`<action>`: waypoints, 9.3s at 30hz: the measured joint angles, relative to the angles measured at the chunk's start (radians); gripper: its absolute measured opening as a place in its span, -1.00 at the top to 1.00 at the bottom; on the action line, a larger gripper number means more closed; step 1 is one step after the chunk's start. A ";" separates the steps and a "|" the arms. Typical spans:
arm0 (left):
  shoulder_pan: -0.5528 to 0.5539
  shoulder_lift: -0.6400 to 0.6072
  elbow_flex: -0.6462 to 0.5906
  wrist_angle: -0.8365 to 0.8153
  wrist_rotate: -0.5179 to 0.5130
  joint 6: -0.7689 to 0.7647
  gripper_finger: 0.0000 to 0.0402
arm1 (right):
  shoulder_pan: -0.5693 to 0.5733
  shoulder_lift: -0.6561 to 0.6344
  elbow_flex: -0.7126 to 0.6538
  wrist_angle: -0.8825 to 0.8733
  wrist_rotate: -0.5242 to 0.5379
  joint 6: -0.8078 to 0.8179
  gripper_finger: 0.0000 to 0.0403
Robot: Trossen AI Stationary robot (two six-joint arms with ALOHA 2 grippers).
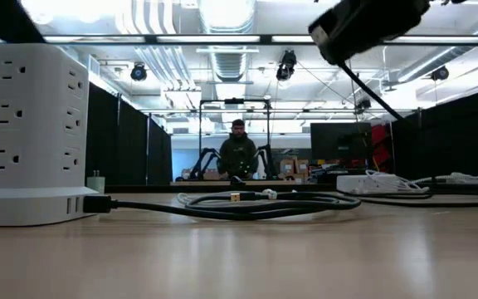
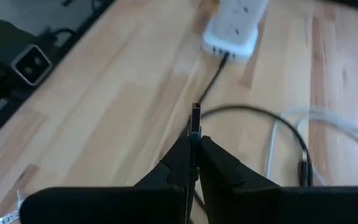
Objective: Plug in charger cables
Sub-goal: Insert the black charger cable into the bottom white outlet extension
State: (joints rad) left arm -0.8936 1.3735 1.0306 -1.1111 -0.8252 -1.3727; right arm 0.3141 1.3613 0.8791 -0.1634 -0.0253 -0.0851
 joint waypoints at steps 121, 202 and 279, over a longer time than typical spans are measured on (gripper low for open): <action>-0.011 0.016 -0.444 0.685 0.210 0.051 0.68 | -0.034 1.026 1.216 -0.555 0.108 0.320 0.96; 0.035 -0.005 0.083 0.329 -0.163 0.607 1.00 | -0.048 0.780 1.189 -0.419 0.154 -0.080 0.96; 0.017 -0.010 0.017 0.387 -0.099 0.525 1.00 | -0.022 0.765 0.498 0.072 0.150 0.218 1.00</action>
State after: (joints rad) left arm -0.8764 1.3632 1.0481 -0.7242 -0.9237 -0.8474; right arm 0.2924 2.1262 1.3767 -0.0912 0.1243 0.1333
